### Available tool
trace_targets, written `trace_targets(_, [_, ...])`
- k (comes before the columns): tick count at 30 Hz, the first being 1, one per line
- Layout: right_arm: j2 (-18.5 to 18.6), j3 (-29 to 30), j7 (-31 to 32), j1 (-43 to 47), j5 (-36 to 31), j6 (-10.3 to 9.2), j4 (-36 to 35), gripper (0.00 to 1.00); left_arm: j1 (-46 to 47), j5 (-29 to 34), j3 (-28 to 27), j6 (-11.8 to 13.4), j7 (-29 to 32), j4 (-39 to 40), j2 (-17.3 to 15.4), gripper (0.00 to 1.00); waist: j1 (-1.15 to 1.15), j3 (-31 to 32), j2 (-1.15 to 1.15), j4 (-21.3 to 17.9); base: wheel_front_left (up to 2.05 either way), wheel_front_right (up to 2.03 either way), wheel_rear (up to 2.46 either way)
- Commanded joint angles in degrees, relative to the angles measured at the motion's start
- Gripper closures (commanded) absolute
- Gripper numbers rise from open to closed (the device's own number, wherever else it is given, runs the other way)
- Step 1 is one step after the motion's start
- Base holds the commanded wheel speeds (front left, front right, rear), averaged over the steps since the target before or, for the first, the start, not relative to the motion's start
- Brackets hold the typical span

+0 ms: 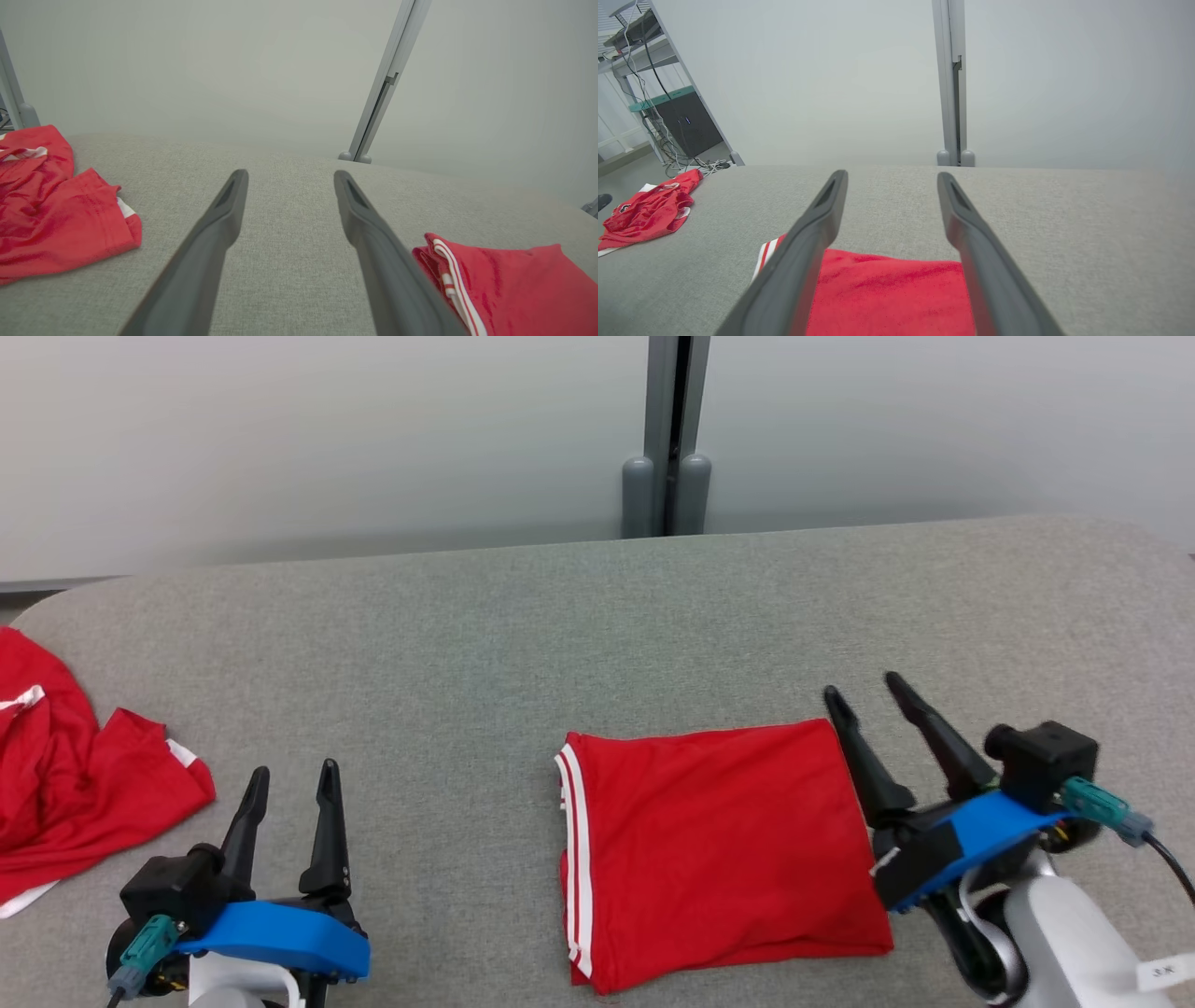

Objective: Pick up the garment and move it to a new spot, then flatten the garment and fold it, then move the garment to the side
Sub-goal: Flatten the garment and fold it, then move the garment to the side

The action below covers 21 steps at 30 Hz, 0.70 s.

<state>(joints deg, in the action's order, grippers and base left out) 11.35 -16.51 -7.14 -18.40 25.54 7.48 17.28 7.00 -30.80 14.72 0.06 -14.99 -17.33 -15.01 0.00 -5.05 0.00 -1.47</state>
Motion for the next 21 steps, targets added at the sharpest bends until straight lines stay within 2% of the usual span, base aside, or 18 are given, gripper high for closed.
trace_targets(1, [0.3,4.1,0.9,3.3,-2.7,0.02,-2.0,0.0,-0.8,-0.2,-0.5,0.6,-0.2,0.6,-0.4,0.0,0.0,1.1,0.0,-1.2,0.0,0.0,0.0])
trace_targets(4, [-0.1,9.6,2.2,7.3,-6.2,0.03,-5.1,0.0,-1.7,0.0,-0.7,0.9,-0.2,1.2,-0.3,0.0,0.0,1.7,0.0,-1.7,0.0,0.0,0.0])
trace_targets(7, [-0.4,12.4,3.3,10.2,-8.8,0.02,-6.9,0.0,-2.6,0.4,-0.7,1.1,-0.2,1.5,-0.4,0.0,0.0,2.5,0.0,-2.1,0.0,0.0,0.0])
trace_targets(21, [-2.7,16.4,6.2,14.9,-11.5,0.02,-8.4,0.0,-5.5,0.2,-1.6,2.3,-0.3,2.0,-0.8,0.0,0.0,4.1,0.0,-1.5,0.0,0.0,0.0])
